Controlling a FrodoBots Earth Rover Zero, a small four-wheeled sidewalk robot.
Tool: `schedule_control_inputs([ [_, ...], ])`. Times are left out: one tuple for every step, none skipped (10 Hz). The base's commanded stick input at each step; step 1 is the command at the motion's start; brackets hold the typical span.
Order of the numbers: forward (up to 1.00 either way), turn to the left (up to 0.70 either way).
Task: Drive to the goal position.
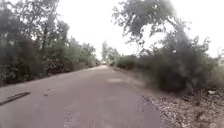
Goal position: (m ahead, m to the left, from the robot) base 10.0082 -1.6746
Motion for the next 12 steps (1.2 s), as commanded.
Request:
schedule_control_inputs([
  [0.85, 0.00],
  [0.85, 0.00],
  [0.85, 0.00],
  [0.85, 0.00],
  [0.85, 0.00],
  [0.85, 0.00],
  [0.85, 0.00],
  [0.85, 0.00],
  [0.85, 0.00],
  [0.85, 0.00],
  [0.85, 0.00],
  [0.85, 0.00],
])
